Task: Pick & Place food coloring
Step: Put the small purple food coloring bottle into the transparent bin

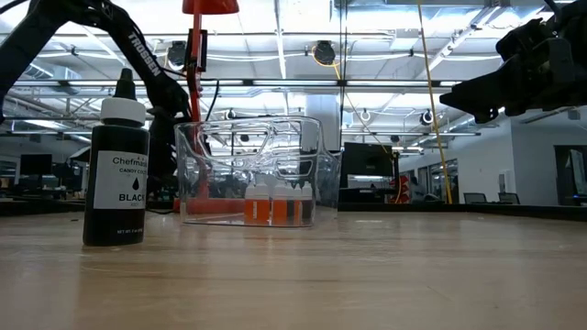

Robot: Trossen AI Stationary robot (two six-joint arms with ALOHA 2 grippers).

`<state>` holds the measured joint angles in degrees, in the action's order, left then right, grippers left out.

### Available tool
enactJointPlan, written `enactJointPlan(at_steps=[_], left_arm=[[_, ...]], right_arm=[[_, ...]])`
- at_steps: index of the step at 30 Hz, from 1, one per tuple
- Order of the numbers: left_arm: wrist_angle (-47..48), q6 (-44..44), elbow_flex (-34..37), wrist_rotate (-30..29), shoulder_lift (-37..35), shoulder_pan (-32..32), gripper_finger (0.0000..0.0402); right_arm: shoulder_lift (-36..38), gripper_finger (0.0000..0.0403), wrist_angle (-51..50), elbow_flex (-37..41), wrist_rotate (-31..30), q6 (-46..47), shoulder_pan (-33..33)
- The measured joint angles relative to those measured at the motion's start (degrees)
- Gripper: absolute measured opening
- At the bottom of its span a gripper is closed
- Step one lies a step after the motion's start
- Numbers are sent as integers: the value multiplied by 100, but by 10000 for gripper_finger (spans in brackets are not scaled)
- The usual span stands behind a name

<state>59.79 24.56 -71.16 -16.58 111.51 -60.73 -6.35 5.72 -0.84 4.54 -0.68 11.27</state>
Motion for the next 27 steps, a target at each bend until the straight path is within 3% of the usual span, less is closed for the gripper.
enactJointPlan(at_steps=[14, 27], left_arm=[[18, 357, -125, 588, 110, -142, 133], [33, 1008, -271, 331, 288, -188, 111]], right_arm=[[0, 169, 0, 0, 0, -1, 0], [2, 169, 2, 0, 2, -1, 0]])
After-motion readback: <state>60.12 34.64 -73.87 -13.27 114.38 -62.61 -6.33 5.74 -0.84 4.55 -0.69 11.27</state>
